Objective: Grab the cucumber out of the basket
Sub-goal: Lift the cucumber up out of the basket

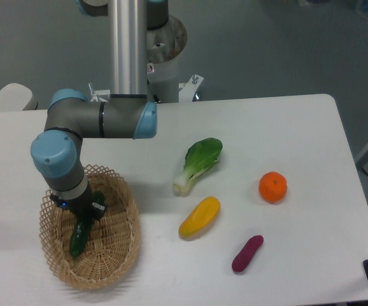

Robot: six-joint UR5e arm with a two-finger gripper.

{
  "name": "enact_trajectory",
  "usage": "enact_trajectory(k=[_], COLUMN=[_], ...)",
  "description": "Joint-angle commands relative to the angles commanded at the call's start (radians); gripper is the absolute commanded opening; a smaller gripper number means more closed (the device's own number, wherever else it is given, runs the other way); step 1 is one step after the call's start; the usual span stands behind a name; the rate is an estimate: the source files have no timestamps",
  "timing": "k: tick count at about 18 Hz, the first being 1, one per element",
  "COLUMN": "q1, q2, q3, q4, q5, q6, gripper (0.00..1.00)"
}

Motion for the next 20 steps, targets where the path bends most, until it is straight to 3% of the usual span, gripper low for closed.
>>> enact_trajectory(k=[8,11,20], q1=[0.043,0.11,0.421], q2=[0.072,0.113,0.189], q3=[0.147,0.155,0.161], q4=[-0.02,-0.025,-0.198], q5=[0.0,0.0,-0.032], q6=[0.047,0.138,0.573], gripper=[0.22,0.22,0.22])
